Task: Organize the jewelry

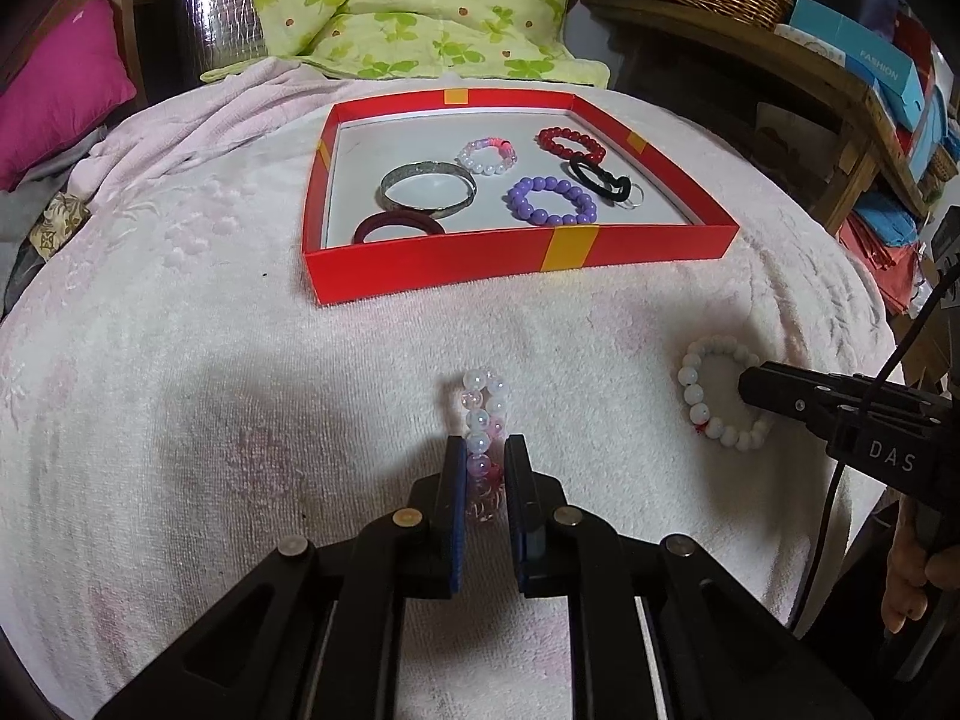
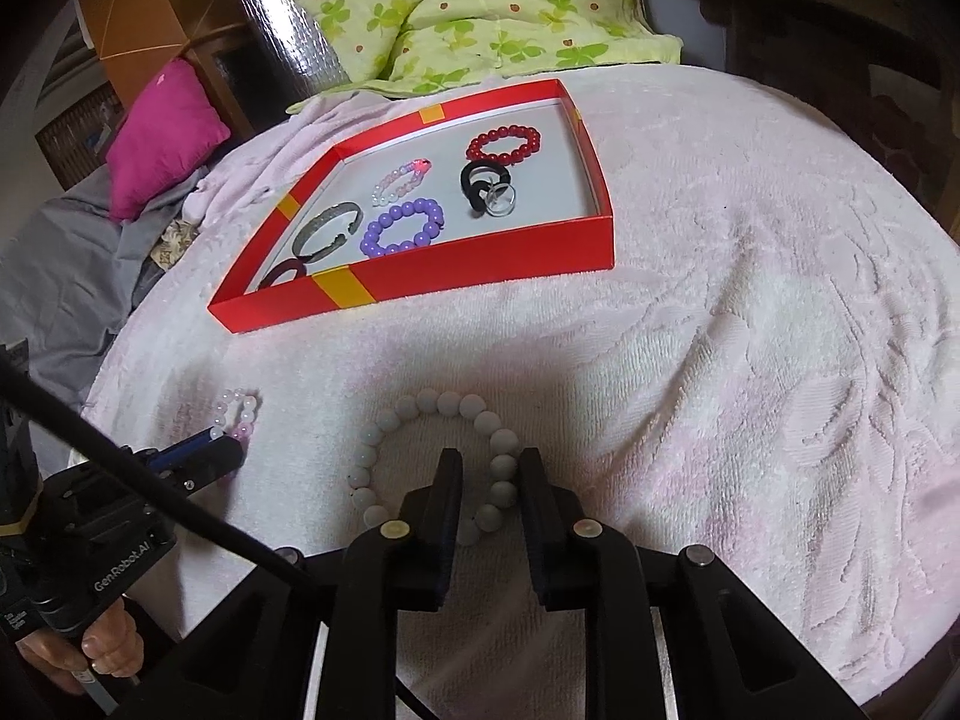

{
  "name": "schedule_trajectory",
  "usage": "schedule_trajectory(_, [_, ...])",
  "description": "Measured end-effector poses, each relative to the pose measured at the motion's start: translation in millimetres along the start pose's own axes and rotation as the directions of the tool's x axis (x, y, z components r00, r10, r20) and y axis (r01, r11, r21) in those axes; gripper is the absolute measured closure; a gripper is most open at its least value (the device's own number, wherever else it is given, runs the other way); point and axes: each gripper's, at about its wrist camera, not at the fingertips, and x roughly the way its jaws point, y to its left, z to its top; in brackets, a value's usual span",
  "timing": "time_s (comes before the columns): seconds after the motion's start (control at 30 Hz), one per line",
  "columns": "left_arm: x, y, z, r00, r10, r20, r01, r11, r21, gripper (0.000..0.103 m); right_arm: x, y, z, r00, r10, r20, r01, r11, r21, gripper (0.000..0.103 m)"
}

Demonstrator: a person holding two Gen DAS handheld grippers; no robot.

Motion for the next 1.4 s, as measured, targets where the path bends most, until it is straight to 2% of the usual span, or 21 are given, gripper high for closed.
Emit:
schedule_trajectory(0.4, [4, -3, -1, 1.000, 0.013, -0.016, -0.013, 1.000, 0.013, 0.083, 1, -4, 1, 1.000, 0.017, -0.008, -0.017, 1.000, 0.025, 0.081])
schedule_trajectory(0.53, [5, -3, -1, 1.000, 0.011, -0.018, -0.011, 1.000, 0.019, 0.071, 1, -6, 1, 1.000, 0.030, -0.010, -0.029, 0.999, 0.042, 0.081])
schedule_trajectory(0.67, [6, -5, -1, 1.000, 0.024, -0.018, -0.024, 0.999, 0.034, 0.055, 1, -8, 1, 0.999, 0.036, -0.012, -0.036, 0.998, 0.050, 0.081])
schedule_trajectory(1.2, [5, -5, -3, 0.999, 0.033, -0.006, -0.032, 0.998, 0.056, 0.054, 1, -6, 1, 1.000, 0.026, -0.012, -0.025, 0.999, 0.033, 0.082])
schedule_trajectory(1.4, [4, -4, -4, 1.000, 0.028, 0.000, -0.028, 0.998, 0.062, 0.062, 2, -12, 0, 0.998, 0.056, -0.005, -0.055, 0.997, 0.058, 0.082])
